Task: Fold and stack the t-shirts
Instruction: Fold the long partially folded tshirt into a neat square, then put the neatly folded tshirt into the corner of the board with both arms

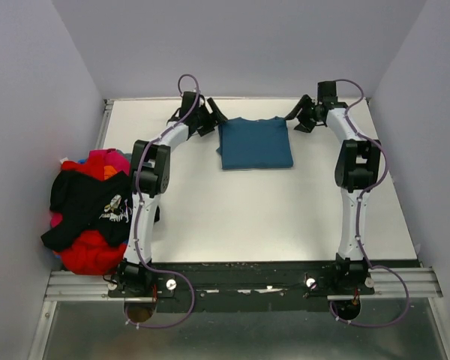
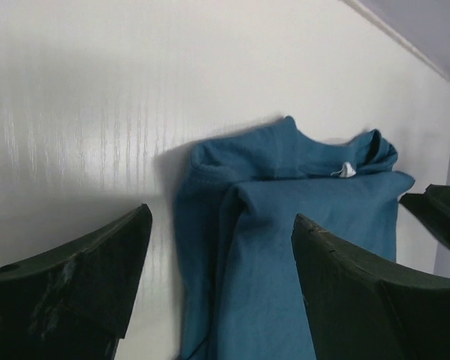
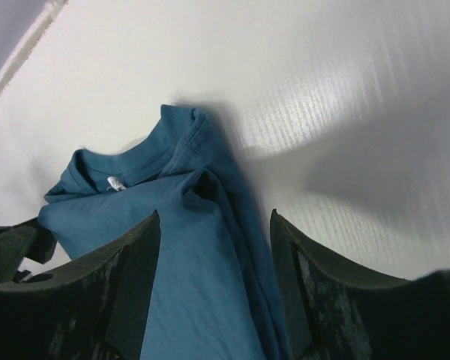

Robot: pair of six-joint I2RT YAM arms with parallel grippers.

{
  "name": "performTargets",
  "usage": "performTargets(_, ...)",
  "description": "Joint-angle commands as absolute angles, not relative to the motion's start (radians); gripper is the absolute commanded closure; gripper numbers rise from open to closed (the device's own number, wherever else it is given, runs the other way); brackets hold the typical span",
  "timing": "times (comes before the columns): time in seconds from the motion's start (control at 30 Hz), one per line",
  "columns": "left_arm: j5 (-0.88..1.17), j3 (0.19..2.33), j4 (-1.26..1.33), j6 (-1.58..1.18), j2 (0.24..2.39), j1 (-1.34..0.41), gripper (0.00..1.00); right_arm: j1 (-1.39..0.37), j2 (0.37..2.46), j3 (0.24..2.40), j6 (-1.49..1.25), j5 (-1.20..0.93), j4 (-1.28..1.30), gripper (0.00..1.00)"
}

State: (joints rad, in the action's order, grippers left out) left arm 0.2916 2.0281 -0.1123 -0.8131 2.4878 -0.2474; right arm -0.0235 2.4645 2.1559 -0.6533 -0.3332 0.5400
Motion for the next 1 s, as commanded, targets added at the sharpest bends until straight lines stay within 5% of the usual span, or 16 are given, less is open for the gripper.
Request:
performTargets(0.0, 0.336, 1.913, -0.023, -0.799, 2.392, -0.256, 0.16, -0.021, 2.385, 2.085, -0.609, -0.386, 0.46, 0.38)
performTargets(0.33, 0.304, 1.897, -0.087, -0.767, 2.396, -0.282, 0.37, -0.029, 2.393, 2.036, -0.606, -0.394, 0.5, 0.53)
performTargets(0.7, 0.282, 2.042, -0.144, -0.792, 2.511, -0.288, 0.52, -0.051, 2.526, 2.197, -0.632, -0.324, 0.627, 0.48)
performTargets(0.97, 0.232, 2.062, -0.184, -0.798, 2.531, -0.288, 0.52, -0.067, 2.554, 2.227, -0.666, -0.247, 0.653, 0.45)
